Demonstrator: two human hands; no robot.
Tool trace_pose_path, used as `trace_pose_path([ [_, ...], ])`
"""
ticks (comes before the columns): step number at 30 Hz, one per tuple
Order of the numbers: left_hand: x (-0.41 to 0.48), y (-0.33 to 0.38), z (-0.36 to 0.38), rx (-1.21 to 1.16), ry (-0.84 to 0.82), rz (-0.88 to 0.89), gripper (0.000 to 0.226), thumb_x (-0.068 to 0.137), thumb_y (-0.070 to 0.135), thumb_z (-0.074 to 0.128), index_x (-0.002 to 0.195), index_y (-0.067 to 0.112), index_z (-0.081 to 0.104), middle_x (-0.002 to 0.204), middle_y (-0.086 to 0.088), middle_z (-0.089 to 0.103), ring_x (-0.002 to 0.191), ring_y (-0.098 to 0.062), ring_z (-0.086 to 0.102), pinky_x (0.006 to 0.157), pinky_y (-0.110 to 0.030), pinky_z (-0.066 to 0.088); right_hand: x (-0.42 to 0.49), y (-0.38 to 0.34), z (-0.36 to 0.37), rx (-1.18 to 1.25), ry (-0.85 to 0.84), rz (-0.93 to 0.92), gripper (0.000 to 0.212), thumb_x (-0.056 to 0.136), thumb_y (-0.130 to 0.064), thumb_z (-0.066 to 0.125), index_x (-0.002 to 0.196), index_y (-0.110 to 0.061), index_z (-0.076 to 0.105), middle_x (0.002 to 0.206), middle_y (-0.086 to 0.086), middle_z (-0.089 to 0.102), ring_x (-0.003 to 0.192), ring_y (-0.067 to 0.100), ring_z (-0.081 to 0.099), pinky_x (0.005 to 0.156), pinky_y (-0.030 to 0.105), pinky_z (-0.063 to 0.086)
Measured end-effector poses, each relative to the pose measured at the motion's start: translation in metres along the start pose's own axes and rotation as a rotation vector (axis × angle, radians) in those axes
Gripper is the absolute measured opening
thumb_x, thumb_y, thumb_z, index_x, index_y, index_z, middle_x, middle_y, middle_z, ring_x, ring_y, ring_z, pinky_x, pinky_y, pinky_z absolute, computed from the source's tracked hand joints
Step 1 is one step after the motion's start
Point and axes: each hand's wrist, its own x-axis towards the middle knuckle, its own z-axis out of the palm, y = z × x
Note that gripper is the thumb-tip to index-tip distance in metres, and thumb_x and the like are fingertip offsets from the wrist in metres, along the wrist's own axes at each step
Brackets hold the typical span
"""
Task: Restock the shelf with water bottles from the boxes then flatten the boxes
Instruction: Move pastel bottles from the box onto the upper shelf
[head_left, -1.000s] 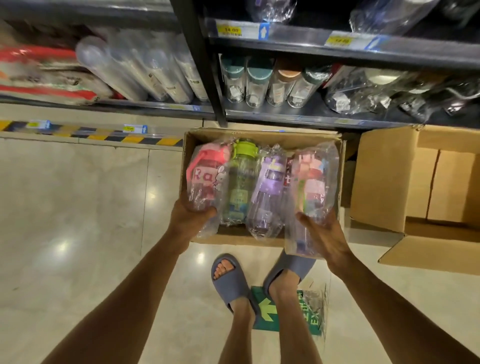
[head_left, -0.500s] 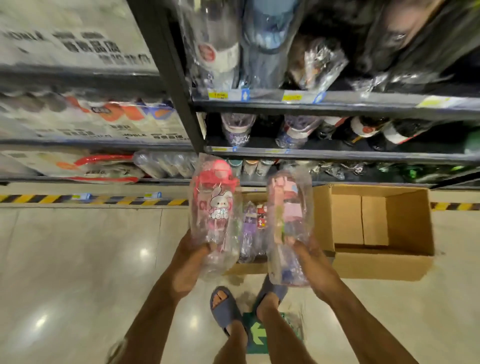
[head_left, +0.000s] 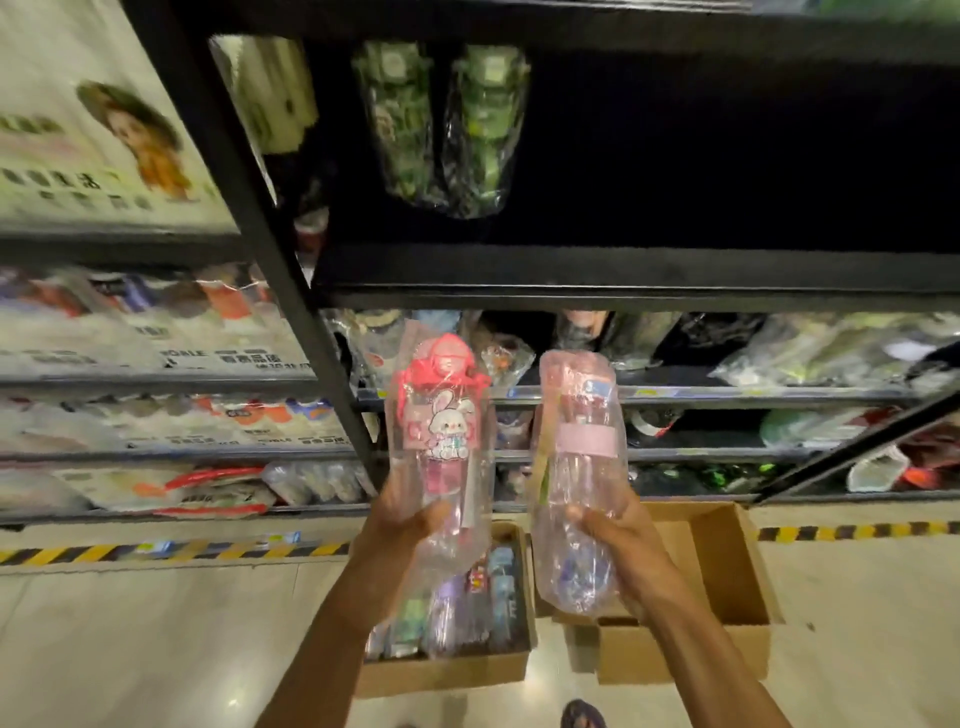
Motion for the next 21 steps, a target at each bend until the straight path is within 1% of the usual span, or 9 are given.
trace_pose_path([
  [2, 0.001, 0.015, 0.025, -0.02, 0.011, 0.031, 0.078, 0.072, 0.026, 0.084, 0.142, 0.025, 0.051, 0.13, 0.006, 0.07, 0.123, -0.014, 0.065, 0.088, -0.033, 0.059, 0.003, -0.028, -0.016, -0.013, -0.019, -0.033, 0.12, 0.037, -0.04, 0.104, 0.142, -0.024, 0.049, 0.122, 0.008, 0.074, 0.111, 0.028, 0.073, 0.083, 0.043, 0.063],
  [4, 0.002, 0.026, 0.048, -0.007, 0.004, 0.06, 0.083, 0.066, 0.031, 0.087, 0.141, 0.029, 0.052, 0.132, 0.01, 0.069, 0.124, -0.009, 0.064, 0.091, -0.029, 0.058, 0.007, -0.049, -0.032, -0.015, -0.039, -0.067, 0.117, 0.037, -0.039, 0.103, 0.14, -0.026, 0.048, 0.126, 0.012, 0.071, 0.112, 0.031, 0.071, 0.093, 0.052, 0.06],
  [6, 0.003, 0.035, 0.071, -0.021, 0.005, 0.046, 0.096, 0.056, 0.04, 0.096, 0.141, 0.032, 0.053, 0.134, 0.006, 0.068, 0.129, -0.016, 0.061, 0.104, -0.045, 0.053, 0.007, -0.068, -0.046, -0.033, -0.024, -0.094, 0.113, 0.04, -0.05, 0.101, 0.137, -0.031, 0.048, 0.127, 0.012, 0.069, 0.109, 0.031, 0.073, 0.094, 0.058, 0.058],
  [8, 0.009, 0.044, 0.09, -0.051, 0.035, 0.057, 0.103, 0.044, 0.045, 0.1, 0.136, 0.036, 0.054, 0.131, 0.004, 0.07, 0.127, -0.019, 0.062, 0.108, -0.054, 0.047, 0.007, -0.091, -0.057, -0.054, -0.001, -0.136, 0.102, 0.048, -0.07, 0.09, 0.134, -0.035, 0.047, 0.124, 0.009, 0.068, 0.104, 0.027, 0.075, 0.088, 0.052, 0.061],
  [12, 0.025, 0.064, 0.128, -0.029, 0.049, 0.138, 0.096, 0.055, 0.039, 0.097, 0.141, 0.031, 0.055, 0.14, -0.015, 0.062, 0.131, -0.037, 0.059, 0.107, -0.067, 0.045, 0.019, -0.13, -0.085, -0.048, 0.025, -0.217, 0.069, 0.069, -0.083, 0.063, 0.117, -0.036, 0.051, 0.116, 0.006, 0.063, 0.1, 0.027, 0.071, 0.09, 0.057, 0.06],
  [15, 0.04, 0.085, 0.149, 0.043, 0.026, 0.227, 0.074, 0.072, 0.028, 0.084, 0.141, 0.028, 0.055, 0.137, -0.023, 0.061, 0.127, -0.044, 0.06, 0.105, -0.069, 0.045, 0.038, -0.15, -0.101, -0.061, -0.001, -0.308, 0.061, 0.078, -0.063, 0.065, 0.124, -0.028, 0.045, 0.119, 0.012, 0.06, 0.1, 0.031, 0.07, 0.087, 0.055, 0.059],
  [17, 0.053, 0.1, 0.159, 0.093, 0.015, 0.29, 0.08, 0.077, 0.028, 0.081, 0.149, 0.026, 0.047, 0.142, -0.022, 0.057, 0.131, -0.044, 0.056, 0.108, -0.068, 0.042, 0.054, -0.162, -0.107, -0.036, 0.012, -0.37, 0.065, 0.077, -0.041, 0.074, 0.131, -0.026, 0.04, 0.129, 0.009, 0.061, 0.11, 0.031, 0.07, 0.092, 0.053, 0.059],
  [19, 0.068, 0.114, 0.166, 0.126, 0.002, 0.33, 0.083, 0.08, 0.03, 0.078, 0.154, 0.026, 0.04, 0.148, -0.016, 0.054, 0.138, -0.039, 0.052, 0.11, -0.066, 0.041, 0.072, -0.176, -0.11, -0.006, 0.03, -0.407, 0.078, 0.07, -0.027, 0.085, 0.137, -0.022, 0.045, 0.128, 0.006, 0.068, 0.112, 0.027, 0.072, 0.092, 0.045, 0.059],
  [21, 0.09, 0.123, 0.167, 0.163, -0.044, 0.386, 0.074, 0.088, 0.025, 0.069, 0.155, 0.019, 0.038, 0.149, -0.014, 0.054, 0.14, -0.035, 0.051, 0.112, -0.059, 0.041, 0.092, -0.189, -0.11, -0.05, 0.023, -0.439, 0.077, 0.065, -0.026, 0.091, 0.133, -0.017, 0.055, 0.119, 0.008, 0.075, 0.107, 0.027, 0.074, 0.088, 0.041, 0.062],
])
